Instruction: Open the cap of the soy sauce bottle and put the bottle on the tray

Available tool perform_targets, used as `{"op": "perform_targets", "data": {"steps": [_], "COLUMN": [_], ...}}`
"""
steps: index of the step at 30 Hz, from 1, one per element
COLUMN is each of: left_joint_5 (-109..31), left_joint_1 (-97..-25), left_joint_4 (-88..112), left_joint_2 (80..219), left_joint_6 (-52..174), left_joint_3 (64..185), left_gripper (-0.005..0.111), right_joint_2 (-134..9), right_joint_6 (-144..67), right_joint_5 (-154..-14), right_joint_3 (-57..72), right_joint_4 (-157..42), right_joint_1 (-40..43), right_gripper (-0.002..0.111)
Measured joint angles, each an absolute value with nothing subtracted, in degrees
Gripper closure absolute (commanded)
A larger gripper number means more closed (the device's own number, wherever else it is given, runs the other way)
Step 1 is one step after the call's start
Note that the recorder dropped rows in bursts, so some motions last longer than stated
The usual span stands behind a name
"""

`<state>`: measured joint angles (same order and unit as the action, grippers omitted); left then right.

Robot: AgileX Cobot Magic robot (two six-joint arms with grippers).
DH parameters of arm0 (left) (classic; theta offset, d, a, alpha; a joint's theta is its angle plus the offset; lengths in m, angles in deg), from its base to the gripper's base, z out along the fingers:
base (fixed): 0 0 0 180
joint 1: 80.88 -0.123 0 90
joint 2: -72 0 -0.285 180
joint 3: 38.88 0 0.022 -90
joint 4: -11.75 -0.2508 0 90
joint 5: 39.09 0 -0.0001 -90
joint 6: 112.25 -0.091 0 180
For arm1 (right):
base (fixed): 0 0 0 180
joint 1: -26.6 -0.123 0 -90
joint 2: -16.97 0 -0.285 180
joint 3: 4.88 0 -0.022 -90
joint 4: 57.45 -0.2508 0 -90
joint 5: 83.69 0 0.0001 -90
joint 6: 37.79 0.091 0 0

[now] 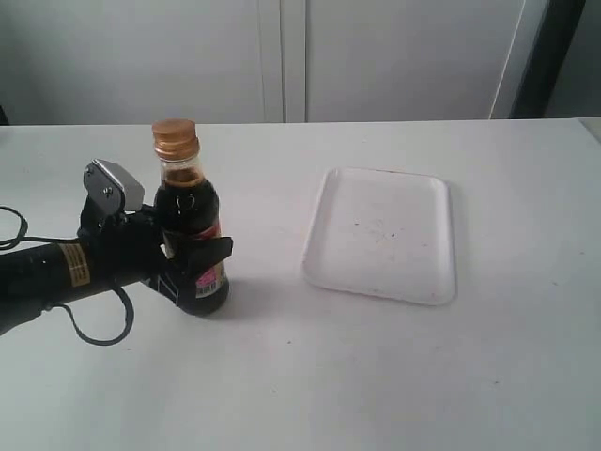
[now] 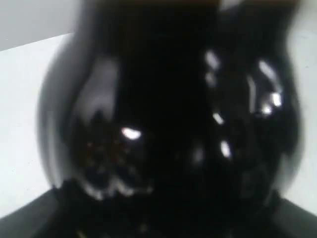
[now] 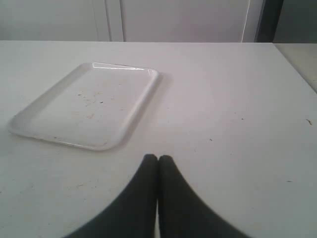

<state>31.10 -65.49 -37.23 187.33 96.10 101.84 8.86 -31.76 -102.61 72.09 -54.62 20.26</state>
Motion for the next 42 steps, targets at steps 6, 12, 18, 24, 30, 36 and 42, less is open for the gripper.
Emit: {"op": "perform_targets", "data": {"steps": [6, 12, 18, 24, 30, 36, 42], "left_joint_5": [31.18, 31.32, 31.32, 31.36, 31.46, 31.46, 31.46], "left_joint_1": [-65.49, -65.49, -65.49, -65.49, -65.49, -65.49, -65.49], "left_joint_4": [-38.14, -38.92, -38.91, -39.71, -40.04, -40.04, -40.16], "left_joint_2": [187.33, 187.33, 187.33, 187.33, 187.33, 187.33, 187.33], "left_joint_6": [95.25, 94.61, 94.47, 93.36, 93.26, 93.15, 93.15], "left_joint_3": [101.84, 101.84, 101.84, 101.84, 101.84, 101.84, 101.84], "left_gripper": [0.106, 0.106, 0.106, 0.106, 0.106, 0.106, 0.106], "right_joint_2": [8.86, 8.86, 8.86, 8.86, 8.86, 8.86, 8.86], "right_joint_6": [-31.76, -31.76, -31.76, -31.76, -31.76, -31.76, -31.76], "right_joint_5": [-102.61, -102.61, -102.61, -102.61, -102.50, -97.46, -92.93], "right_joint_3": [72.09, 72.09, 72.09, 72.09, 72.09, 72.09, 72.09], "right_joint_4": [-54.62, -54.62, -54.62, -54.62, -54.62, -54.62, -54.62], "right_joint_1": [20.26, 20.26, 20.26, 20.26, 20.26, 20.26, 20.26], "right_gripper": [0.108, 0.108, 0.108, 0.108, 0.108, 0.108, 0.108]}}
